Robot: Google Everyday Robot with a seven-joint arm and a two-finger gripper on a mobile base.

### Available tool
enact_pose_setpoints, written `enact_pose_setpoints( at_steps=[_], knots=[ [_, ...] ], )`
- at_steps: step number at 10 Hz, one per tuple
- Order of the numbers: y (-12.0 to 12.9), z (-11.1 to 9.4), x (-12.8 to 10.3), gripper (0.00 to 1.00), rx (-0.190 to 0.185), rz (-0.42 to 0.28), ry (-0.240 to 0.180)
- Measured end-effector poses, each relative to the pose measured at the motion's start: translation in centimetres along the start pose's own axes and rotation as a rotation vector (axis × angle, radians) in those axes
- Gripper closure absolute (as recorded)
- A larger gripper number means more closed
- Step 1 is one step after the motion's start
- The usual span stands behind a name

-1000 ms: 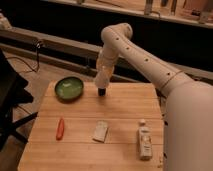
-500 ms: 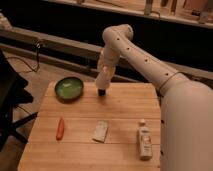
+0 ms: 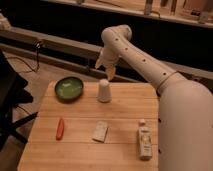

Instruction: Place the ceramic cup over the eraser

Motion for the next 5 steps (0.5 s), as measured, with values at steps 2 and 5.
enact_pose_setpoints(
  at_steps=[2, 5],
  knots=[
    [0.0, 0.2, 0.1, 0.72, -0.003, 0.0, -0.006],
    [1.1, 0.6, 0.3, 0.83, -0.008, -0.004, -0.009]
  ],
)
